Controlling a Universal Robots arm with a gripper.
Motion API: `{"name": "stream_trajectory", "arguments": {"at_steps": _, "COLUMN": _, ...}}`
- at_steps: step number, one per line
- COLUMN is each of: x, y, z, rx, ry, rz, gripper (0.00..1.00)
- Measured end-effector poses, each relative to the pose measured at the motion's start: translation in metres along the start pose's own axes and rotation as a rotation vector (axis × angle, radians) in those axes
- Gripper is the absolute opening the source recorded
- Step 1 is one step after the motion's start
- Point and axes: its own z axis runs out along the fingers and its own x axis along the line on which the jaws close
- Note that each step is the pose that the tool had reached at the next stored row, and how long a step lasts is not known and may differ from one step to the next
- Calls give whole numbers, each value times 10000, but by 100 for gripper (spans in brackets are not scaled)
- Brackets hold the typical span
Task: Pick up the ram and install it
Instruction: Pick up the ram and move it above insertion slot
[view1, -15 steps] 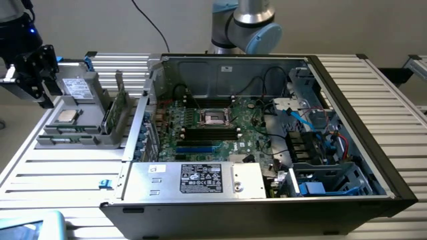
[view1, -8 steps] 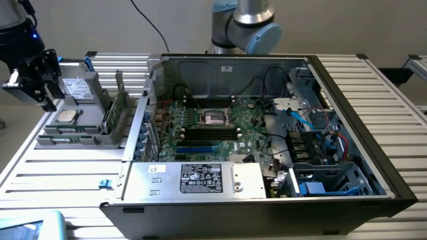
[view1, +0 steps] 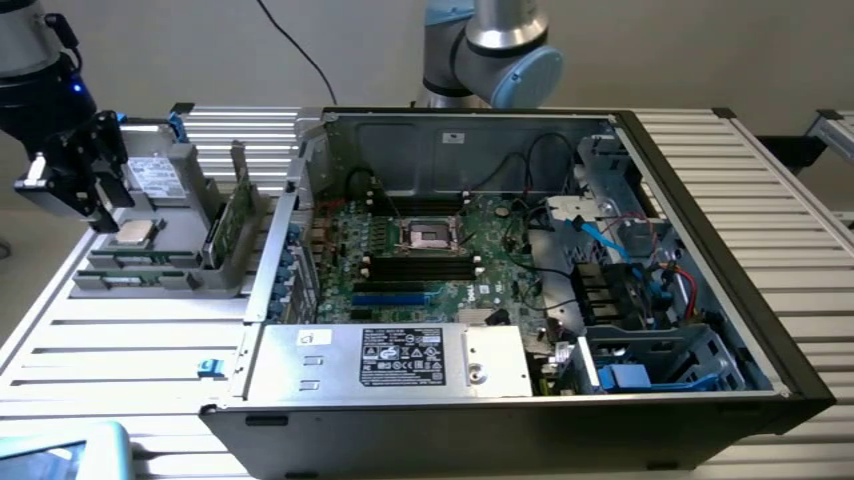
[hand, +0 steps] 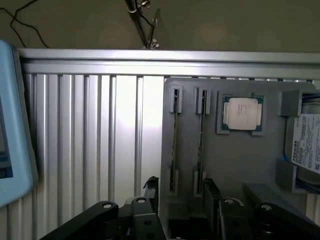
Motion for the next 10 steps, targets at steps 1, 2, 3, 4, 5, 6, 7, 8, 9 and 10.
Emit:
{"name": "stream_trajectory", "arguments": {"at_steps": 1, "x": 0, "y": 0, "z": 18, "rx": 0, "ry": 0, "rz": -1, "gripper": 49}}
{"name": "stream_trajectory", "arguments": {"at_steps": 2, "x": 0, "y": 0, "z": 36, "rx": 1, "ry": -1, "rz": 0, "gripper": 49}}
{"name": "stream_trajectory", "arguments": {"at_steps": 3, "x": 0, "y": 0, "z": 55, "rx": -1, "ry": 0, "rz": 0, "gripper": 49}}
{"name": "stream_trajectory", "arguments": {"at_steps": 4, "x": 0, "y": -1, "z": 73, "rx": 0, "ry": 0, "rz": 0, "gripper": 49}}
{"name": "stream_trajectory", "arguments": {"at_steps": 5, "x": 0, "y": -1, "z": 91, "rx": 0, "ry": -1, "rz": 0, "gripper": 49}}
{"name": "stream_trajectory", "arguments": {"at_steps": 6, "x": 0, "y": -1, "z": 109, "rx": -1, "ry": 0, "rz": 0, "gripper": 49}}
{"name": "stream_trajectory", "arguments": {"at_steps": 7, "x": 1, "y": -1, "z": 127, "rx": 0, "ry": 0, "rz": -1, "gripper": 49}}
{"name": "stream_trajectory", "arguments": {"at_steps": 8, "x": 1, "y": -1, "z": 145, "rx": 0, "ry": 0, "rz": 0, "gripper": 49}}
{"name": "stream_trajectory", "arguments": {"at_steps": 9, "x": 1, "y": -2, "z": 163, "rx": 0, "ry": 0, "rz": 0, "gripper": 49}}
{"name": "stream_trajectory", "arguments": {"at_steps": 10, "x": 1, "y": -2, "z": 182, "rx": -1, "ry": 0, "rz": 0, "gripper": 49}}
